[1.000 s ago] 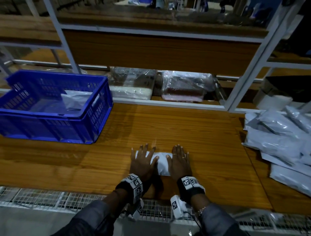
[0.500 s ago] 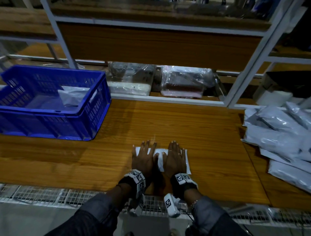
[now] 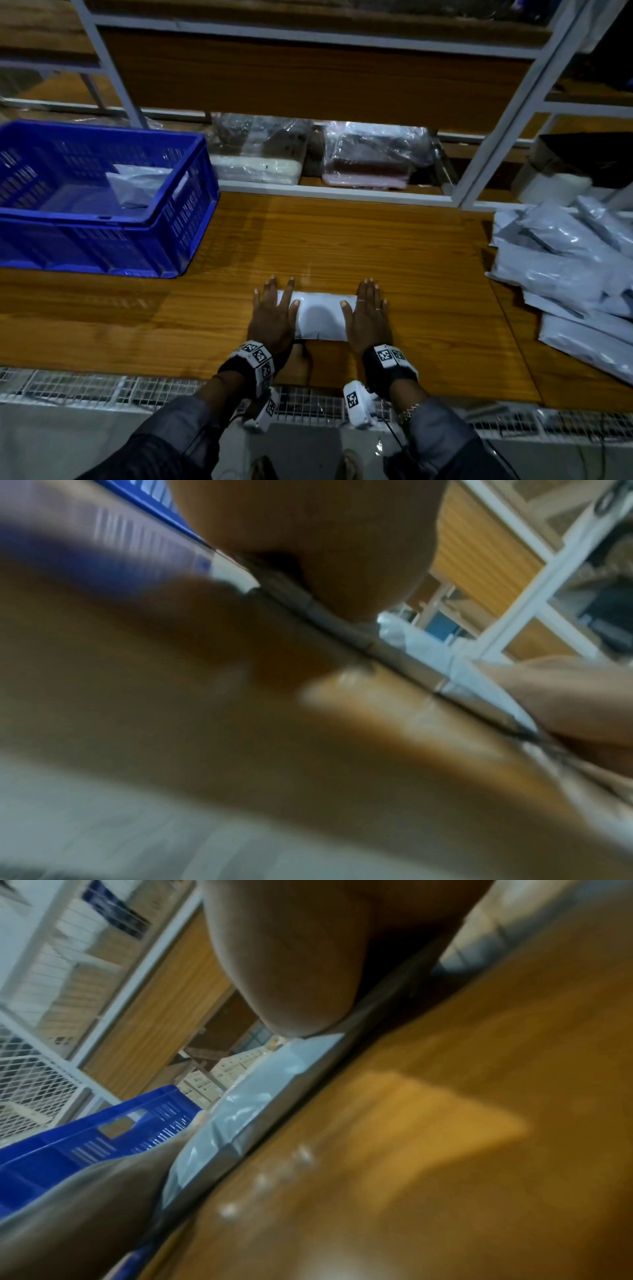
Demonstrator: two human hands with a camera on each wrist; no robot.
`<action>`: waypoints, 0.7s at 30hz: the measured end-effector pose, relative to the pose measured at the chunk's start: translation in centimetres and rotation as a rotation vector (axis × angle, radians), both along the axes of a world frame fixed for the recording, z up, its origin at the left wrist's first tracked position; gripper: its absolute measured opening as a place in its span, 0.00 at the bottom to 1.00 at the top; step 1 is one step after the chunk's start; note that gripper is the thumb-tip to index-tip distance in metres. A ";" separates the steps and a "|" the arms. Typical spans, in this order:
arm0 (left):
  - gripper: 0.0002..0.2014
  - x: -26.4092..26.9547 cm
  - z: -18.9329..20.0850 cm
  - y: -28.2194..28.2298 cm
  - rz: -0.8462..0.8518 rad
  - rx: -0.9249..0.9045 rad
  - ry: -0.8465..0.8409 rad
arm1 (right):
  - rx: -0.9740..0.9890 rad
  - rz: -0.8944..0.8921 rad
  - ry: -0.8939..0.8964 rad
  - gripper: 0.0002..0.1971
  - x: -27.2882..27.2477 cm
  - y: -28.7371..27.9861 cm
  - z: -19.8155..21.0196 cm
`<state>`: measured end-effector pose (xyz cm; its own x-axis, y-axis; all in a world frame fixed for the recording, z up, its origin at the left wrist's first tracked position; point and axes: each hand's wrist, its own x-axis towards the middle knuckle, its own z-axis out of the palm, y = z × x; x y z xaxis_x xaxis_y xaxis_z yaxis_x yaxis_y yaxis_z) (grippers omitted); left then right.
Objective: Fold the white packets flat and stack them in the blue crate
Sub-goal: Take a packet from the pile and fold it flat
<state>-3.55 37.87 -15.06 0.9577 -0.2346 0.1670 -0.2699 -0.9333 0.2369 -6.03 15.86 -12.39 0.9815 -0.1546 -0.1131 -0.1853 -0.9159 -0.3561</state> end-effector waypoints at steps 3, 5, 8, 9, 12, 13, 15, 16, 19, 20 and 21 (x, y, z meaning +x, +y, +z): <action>0.31 0.1 0.1 -0.5 0.019 0.011 -0.030 | -0.015 -0.048 -0.032 0.39 0.0 0.5 -0.7; 0.31 0.3 0.8 -0.7 0.000 0.065 -0.044 | -0.013 -0.057 -0.020 0.39 0.1 0.7 -0.8; 0.30 0.5 1.5 -0.8 -0.019 0.088 -0.043 | -0.031 -0.055 0.018 0.40 0.2 0.5 0.0; 0.30 0.5 1.7 -0.9 -0.015 0.068 -0.037 | -0.031 -0.047 0.036 0.40 0.3 0.6 0.5; 0.31 0.2 1.5 -2.0 -0.068 -0.019 -0.001 | -0.003 0.012 0.059 0.40 0.6 1.5 1.6; 0.32 0.2 1.3 -2.5 -0.095 -0.022 -0.007 | -0.005 0.031 0.066 0.39 0.8 1.9 1.6; 0.34 -0.1 1.2 -3.4 -0.091 -0.057 -0.019 | -0.028 0.049 0.070 0.38 1.2 2.7 1.2; 0.34 -0.3 1.4 -3.7 -0.066 -0.065 -0.025 | -0.042 0.048 0.052 0.39 1.3 3.0 1.0; 0.28 -0.5 0.8 -4.1 -0.029 0.010 -0.037 | -0.081 0.060 0.000 0.43 1.1 3.3 0.2; 0.29 -0.6 0.7 -4.2 -0.033 0.029 -0.046 | -0.100 0.061 -0.022 0.42 1.0 3.4 -0.1; 0.29 -0.6 0.6 -4.3 -0.030 0.039 -0.061 | -0.114 0.048 -0.047 0.40 0.9 3.5 -0.1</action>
<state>-4.12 33.57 -14.46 0.9384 -0.2708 0.2149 -0.3111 -0.9326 0.1833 -5.09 19.39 -12.46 0.9919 -0.1164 -0.0511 -0.1257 -0.9582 -0.2569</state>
